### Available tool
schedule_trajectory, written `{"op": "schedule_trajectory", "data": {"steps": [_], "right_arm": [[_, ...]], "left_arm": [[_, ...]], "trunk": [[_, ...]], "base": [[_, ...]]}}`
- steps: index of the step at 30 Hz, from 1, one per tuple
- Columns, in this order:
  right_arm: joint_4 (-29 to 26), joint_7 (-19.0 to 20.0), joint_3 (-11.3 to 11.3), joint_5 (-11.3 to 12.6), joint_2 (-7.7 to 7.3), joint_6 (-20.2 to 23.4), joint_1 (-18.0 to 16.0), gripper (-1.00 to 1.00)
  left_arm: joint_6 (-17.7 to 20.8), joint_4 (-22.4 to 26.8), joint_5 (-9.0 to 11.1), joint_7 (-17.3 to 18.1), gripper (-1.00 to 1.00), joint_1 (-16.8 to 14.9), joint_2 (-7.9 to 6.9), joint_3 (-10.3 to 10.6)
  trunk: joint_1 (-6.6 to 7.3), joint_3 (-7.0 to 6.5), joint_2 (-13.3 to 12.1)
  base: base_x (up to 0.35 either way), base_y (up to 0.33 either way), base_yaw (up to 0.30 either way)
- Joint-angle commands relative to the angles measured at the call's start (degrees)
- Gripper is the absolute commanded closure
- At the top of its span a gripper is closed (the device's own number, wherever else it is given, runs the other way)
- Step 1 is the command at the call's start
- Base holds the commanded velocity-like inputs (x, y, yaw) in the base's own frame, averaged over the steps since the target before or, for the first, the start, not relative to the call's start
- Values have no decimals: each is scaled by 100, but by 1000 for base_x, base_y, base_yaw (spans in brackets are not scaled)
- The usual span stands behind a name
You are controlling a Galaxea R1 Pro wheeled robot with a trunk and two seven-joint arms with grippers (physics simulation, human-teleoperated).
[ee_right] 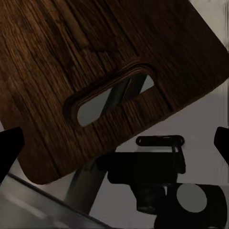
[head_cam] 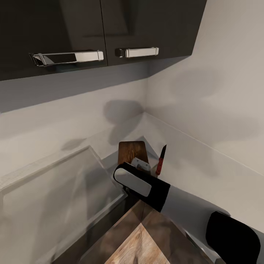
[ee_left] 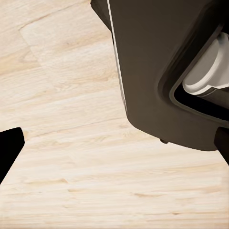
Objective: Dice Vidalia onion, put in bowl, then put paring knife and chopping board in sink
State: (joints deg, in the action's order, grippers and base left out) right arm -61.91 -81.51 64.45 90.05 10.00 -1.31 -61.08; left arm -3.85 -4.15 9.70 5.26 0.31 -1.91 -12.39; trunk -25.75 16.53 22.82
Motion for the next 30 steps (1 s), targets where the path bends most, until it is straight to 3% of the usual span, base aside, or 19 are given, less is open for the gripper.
{"op": "schedule_trajectory", "data": {"steps": [1, 9, 16, 24, 30], "right_arm": [[19, -15, -39, -39, 0, -11, -9, -100], [38, -23, -105, -310, 0, -9, -9, -100], [41, -47, -135, -329, 0, -31, -9, -100], [39, -79, -477, -330, 0, -108, -9, -100], [39, -84, -533, -330, 0, -114, -9, -100]], "left_arm": [[-28, -16, 59, 36, -100, -4, -2, -5], [-28, -16, 66, 36, -100, -5, -4, -6], [-28, -16, 67, 36, -100, -4, -9, -4], [-29, -19, 67, 36, -100, -4, -11, -6], [-29, -21, 67, 36, -100, -4, -11, -4]], "trunk": [[-3, 9, 10], [-3, 9, 10], [-3, 9, 10], [-3, 12, 10], [-3, 51, 10]], "base": [[0, 0, 0], [0, 0, 0], [0, 0, 0], [0, 0, 0], [0, 0, 0]]}}
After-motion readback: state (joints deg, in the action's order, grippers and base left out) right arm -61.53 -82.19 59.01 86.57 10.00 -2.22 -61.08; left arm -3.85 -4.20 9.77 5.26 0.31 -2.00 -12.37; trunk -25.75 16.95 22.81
